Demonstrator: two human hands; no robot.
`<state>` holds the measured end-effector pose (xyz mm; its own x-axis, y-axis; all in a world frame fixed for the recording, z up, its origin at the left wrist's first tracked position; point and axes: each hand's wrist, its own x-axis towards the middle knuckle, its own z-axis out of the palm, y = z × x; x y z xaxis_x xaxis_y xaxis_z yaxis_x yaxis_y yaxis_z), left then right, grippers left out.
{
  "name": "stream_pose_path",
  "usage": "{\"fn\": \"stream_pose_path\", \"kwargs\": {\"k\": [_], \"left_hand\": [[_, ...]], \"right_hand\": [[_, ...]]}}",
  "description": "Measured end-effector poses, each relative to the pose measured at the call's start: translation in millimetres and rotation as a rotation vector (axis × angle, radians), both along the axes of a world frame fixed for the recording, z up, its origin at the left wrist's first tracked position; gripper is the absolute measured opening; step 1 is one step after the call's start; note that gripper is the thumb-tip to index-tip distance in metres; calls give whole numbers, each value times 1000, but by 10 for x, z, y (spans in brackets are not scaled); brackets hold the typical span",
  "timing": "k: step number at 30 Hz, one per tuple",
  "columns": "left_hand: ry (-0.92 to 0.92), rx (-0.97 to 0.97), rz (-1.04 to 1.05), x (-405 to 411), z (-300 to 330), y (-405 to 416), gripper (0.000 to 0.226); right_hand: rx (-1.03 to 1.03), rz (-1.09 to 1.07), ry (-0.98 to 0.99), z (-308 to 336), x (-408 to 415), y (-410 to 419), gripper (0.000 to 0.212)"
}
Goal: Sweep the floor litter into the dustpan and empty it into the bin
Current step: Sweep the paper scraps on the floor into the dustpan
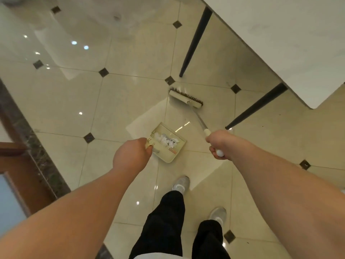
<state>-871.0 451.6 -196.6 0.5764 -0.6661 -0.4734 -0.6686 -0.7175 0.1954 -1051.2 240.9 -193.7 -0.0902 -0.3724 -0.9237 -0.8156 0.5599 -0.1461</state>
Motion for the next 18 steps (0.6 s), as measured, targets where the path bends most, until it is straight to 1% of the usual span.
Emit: {"fn": "stream_pose_path", "kwargs": {"k": [2,5,9,13,15,18], "left_hand": [[-10,11,6,49,-5,-22,31],[-1,44,28,117,30,-28,29],[56,75,40,164,115,-39,27],[134,87,66,119,173,-62,23],[135,78,66,84,194,-55,24],[117,53,41,4,214,-50,25]], "right_hand": [[74,52,60,-63,-63,230,9],[199,109,9,53,-383,473,18],[289,-6,-110,551,-765,297,23],[254,-147,-134,927,-938,57,32],[197,-164,-152,993,-944,50,31],[97,-169,-156,914,-888,84,23]]}}
